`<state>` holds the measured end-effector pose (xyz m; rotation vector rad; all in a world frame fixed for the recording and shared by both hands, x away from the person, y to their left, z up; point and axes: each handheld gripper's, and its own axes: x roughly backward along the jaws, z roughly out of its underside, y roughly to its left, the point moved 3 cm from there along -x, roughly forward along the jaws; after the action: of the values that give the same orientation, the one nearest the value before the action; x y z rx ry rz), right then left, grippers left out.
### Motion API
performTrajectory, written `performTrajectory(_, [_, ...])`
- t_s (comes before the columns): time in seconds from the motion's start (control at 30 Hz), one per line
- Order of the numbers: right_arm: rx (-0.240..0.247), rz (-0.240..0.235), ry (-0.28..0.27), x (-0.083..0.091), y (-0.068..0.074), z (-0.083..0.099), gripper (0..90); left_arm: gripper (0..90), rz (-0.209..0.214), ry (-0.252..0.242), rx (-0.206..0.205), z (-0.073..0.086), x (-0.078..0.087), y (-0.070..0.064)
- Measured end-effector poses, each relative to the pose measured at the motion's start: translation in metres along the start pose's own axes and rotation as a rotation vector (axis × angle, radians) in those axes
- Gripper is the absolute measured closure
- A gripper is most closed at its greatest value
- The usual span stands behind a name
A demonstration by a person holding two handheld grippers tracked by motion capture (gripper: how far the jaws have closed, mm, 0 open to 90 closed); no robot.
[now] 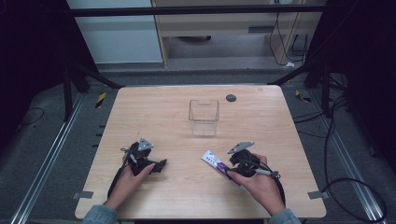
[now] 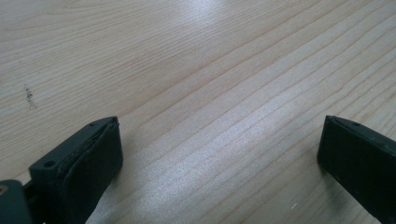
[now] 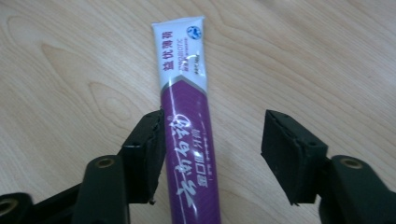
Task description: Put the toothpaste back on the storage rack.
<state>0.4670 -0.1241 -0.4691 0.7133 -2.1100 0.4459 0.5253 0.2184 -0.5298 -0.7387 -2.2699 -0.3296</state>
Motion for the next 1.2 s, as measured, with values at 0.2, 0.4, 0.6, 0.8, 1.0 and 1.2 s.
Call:
performTrajectory(0.2, [0.039, -0.024, 0.033, -0.005, 0.008, -0.012, 41.6, 0.0, 0.000, 0.000, 0.000, 0.000, 0.000, 0.000])
performTrajectory(0.4, [0.050, -0.050, 0.071, -0.013, 0.012, -0.015, 40.1, 0.0, 0.000, 0.000, 0.000, 0.000, 0.000, 0.000])
performTrajectory(0.6, [0.052, -0.061, 0.127, -0.027, 0.015, -0.022, 43.1, 0.0, 0.000, 0.000, 0.000, 0.000, 0.000, 0.000])
performTrajectory(0.8, [0.032, -0.062, 0.184, -0.039, 0.013, -0.025, 44.6, 0.0, 0.000, 0.000, 0.000, 0.000, 0.000, 0.000])
performTrajectory(1.0, [0.017, -0.074, 0.203, -0.047, 0.013, -0.027, 46.1, 0.0, 0.000, 0.000, 0.000, 0.000, 0.000, 0.000])
performTrajectory(1.2, [-0.007, -0.080, 0.219, -0.052, 0.009, -0.029, 47.7, 0.0, 0.000, 0.000, 0.000, 0.000, 0.000, 0.000])
